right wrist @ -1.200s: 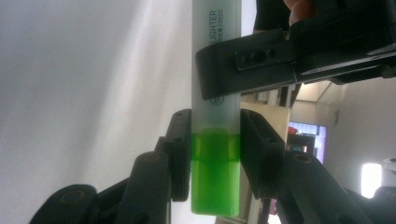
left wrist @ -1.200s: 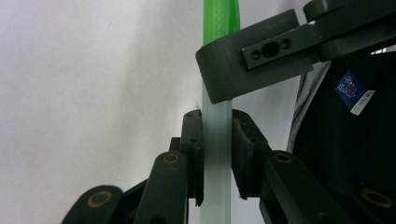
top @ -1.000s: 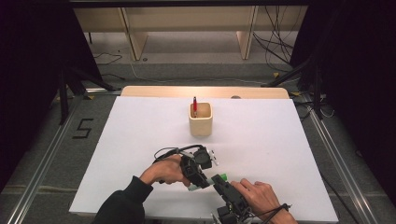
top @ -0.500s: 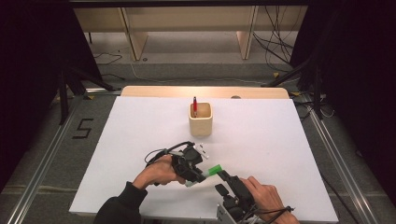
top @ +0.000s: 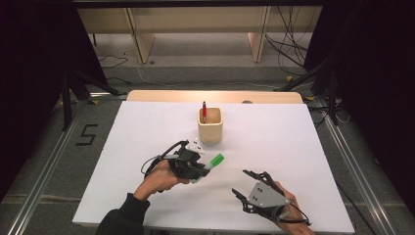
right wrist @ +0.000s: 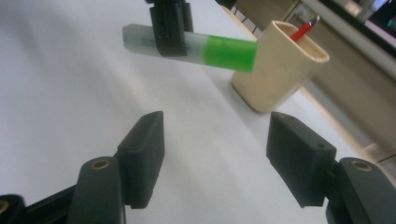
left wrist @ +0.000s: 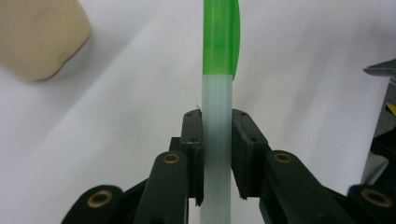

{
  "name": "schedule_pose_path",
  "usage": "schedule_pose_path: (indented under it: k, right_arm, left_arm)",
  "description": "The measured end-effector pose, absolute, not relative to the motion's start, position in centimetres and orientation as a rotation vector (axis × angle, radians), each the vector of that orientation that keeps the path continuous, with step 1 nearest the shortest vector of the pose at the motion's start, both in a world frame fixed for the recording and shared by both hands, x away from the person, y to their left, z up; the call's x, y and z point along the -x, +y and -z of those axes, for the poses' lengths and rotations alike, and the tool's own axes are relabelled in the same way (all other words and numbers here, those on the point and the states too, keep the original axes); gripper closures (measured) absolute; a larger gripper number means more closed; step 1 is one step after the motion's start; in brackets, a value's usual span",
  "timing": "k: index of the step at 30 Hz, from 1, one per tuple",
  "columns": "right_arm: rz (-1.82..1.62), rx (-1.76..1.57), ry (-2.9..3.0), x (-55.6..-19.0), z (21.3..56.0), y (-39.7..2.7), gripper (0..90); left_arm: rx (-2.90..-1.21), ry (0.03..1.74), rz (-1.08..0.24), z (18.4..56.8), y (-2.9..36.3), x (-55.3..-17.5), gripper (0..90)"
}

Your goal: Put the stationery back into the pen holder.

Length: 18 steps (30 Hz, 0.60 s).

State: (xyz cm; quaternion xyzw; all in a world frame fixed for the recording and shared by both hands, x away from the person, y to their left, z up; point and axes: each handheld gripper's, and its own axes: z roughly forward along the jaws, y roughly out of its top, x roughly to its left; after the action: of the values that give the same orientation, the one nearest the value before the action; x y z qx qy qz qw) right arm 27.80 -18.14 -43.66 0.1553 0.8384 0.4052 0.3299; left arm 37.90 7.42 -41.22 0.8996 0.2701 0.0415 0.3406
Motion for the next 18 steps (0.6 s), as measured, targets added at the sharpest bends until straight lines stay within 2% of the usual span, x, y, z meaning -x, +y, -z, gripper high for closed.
schedule_pose_path:
  k: [10,18]
  right_arm:
    - [-1.345,-0.775,2.215,-29.2,43.4,-20.6,33.6]
    - [-1.517,-0.937,2.196,-29.8,43.7,-22.1,30.0]
  left_arm:
    - [-2.232,0.779,-0.203,41.2,7.9,-38.3,76.4]
    - [-2.118,0.840,-0.260,40.6,8.4,-38.6,76.4]
